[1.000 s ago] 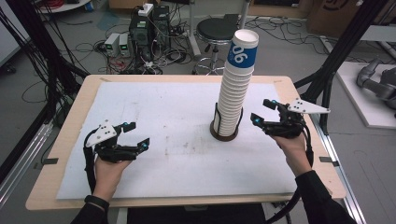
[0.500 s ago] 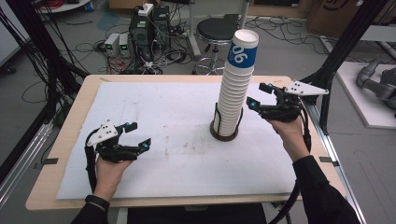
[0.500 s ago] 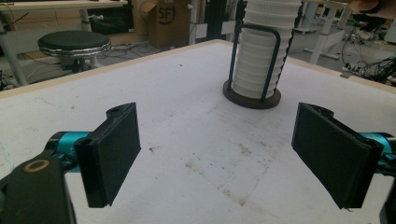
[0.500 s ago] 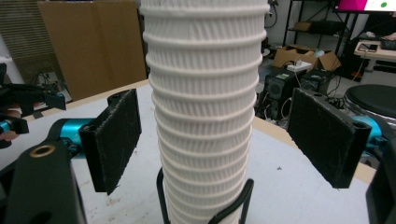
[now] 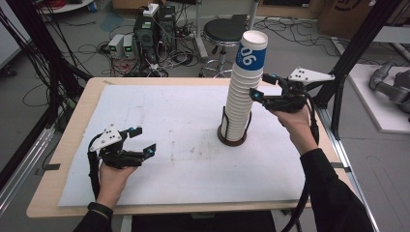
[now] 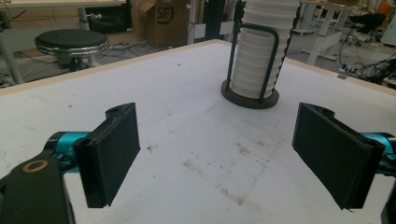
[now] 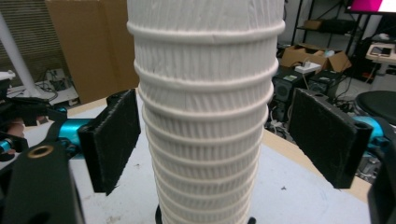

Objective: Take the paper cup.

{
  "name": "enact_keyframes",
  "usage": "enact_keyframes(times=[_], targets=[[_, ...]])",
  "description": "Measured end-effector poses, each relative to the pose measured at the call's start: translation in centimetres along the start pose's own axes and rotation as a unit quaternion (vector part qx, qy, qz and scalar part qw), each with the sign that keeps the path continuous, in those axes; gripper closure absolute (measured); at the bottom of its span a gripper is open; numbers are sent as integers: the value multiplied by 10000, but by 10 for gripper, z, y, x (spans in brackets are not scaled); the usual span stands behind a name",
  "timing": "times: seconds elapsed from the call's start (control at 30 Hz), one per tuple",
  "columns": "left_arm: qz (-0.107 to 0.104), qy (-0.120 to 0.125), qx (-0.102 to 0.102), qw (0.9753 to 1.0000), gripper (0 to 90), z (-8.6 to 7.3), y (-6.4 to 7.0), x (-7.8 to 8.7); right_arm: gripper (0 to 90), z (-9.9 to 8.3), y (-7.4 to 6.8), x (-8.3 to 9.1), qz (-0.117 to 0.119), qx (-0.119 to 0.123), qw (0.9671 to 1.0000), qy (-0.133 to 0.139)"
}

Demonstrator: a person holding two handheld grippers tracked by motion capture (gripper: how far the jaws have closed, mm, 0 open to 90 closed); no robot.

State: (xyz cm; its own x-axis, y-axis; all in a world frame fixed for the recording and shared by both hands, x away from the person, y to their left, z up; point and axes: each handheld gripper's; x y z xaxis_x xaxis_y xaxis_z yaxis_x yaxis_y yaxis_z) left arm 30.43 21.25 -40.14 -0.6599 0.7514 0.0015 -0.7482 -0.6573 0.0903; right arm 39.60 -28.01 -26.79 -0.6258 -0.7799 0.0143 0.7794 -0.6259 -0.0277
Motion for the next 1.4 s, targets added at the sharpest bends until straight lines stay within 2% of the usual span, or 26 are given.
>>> enact_keyframes(times=[0.2, 0.23, 0.4, 0.53, 1.0, 1.13, 1.23, 1.27, 1.3, 1.4], targets=[[-56, -18, 1, 10000, 149, 0, 0, -1, 169, 6, 0, -11, 92, -8, 10000, -26], [-59, -17, 8, 10000, 149, -1, 0, -1, 163, 7, 0, -15, 110, -39, 9999, -95], [-83, -34, 14, 10000, 149, -2, 1, -2, 142, 11, 0, -22, 129, -75, 9999, -55], [-96, -58, 25, 9999, 149, -2, 1, -3, 138, 10, 1, -24, 174, -147, 9997, -41], [-135, -132, -37, 9998, 149, 0, 4, -7, 142, 10, 1, -25, 139, -123, 9998, -55], [-307, -28, -45, 9995, 149, 17, 10, -15, 143, 10, 1, -24, 148, -100, 9998, -54], [-500, 90, 28, 9987, 149, 35, 15, -23, 143, 10, 2, -25, 155, -92, 9998, -26], [-500, 90, 28, 9987, 149, 35, 15, -23, 143, 10, 2, -25, 152, -89, 9998, -24], [-635, 126, 47, 9979, 149, 47, 18, -31, 143, 10, 2, -25, 149, -88, 9998, -24], [-776, 218, 42, 9967, 149, 60, 21, -42, 144, 10, 2, -25, 147, -95, 9998, -26]])
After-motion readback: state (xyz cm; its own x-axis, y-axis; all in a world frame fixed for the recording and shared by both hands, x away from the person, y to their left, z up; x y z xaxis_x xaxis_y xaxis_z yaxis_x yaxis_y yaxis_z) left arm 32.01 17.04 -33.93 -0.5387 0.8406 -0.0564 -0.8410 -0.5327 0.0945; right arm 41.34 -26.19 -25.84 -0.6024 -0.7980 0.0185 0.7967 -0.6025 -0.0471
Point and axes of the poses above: each handheld gripper's, and its own axes: x roughly backward along the jaws, z roughly out of its top, y roughly to its right, and after that the axes turned 12 degrees about y, right-handed
